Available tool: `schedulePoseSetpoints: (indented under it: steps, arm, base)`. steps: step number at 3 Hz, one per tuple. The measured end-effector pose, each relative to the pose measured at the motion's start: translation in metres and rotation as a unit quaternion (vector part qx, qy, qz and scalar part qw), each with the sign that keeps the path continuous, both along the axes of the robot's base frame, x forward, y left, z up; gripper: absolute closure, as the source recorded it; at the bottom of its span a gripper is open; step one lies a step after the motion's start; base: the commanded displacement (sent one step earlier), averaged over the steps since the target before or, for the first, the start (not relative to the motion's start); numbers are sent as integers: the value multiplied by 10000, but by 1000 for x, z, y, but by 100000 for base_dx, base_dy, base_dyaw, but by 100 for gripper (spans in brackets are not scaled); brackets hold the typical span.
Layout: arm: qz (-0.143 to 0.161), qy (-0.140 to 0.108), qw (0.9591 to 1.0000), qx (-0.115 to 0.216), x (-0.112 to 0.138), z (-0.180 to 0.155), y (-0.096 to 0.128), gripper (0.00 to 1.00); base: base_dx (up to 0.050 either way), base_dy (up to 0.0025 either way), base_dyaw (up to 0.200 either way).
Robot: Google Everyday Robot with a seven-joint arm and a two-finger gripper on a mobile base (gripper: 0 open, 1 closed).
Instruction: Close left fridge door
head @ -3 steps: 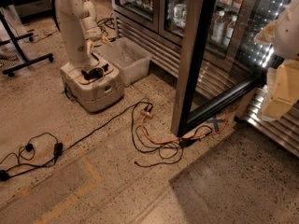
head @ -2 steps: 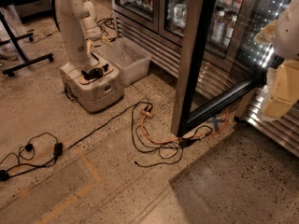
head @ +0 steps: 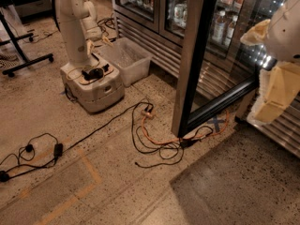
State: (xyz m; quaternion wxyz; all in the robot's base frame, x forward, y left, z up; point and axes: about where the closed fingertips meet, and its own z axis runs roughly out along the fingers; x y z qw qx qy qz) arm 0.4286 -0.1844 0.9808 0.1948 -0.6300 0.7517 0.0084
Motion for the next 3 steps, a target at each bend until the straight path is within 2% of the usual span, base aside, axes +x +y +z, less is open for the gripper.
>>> schedulePoseSetpoints:
  steps: [1, 2, 3]
  arm:
    - [336, -9, 9983, 475, -7, 8, 32, 0]
    - [424, -94, 9962, 752, 0, 16, 62, 0]
    - [423, -94, 9962, 753, 0, 16, 62, 0]
  base:
    - [0, 0, 0]
    - [0, 0, 0]
    - [0, 0, 0]
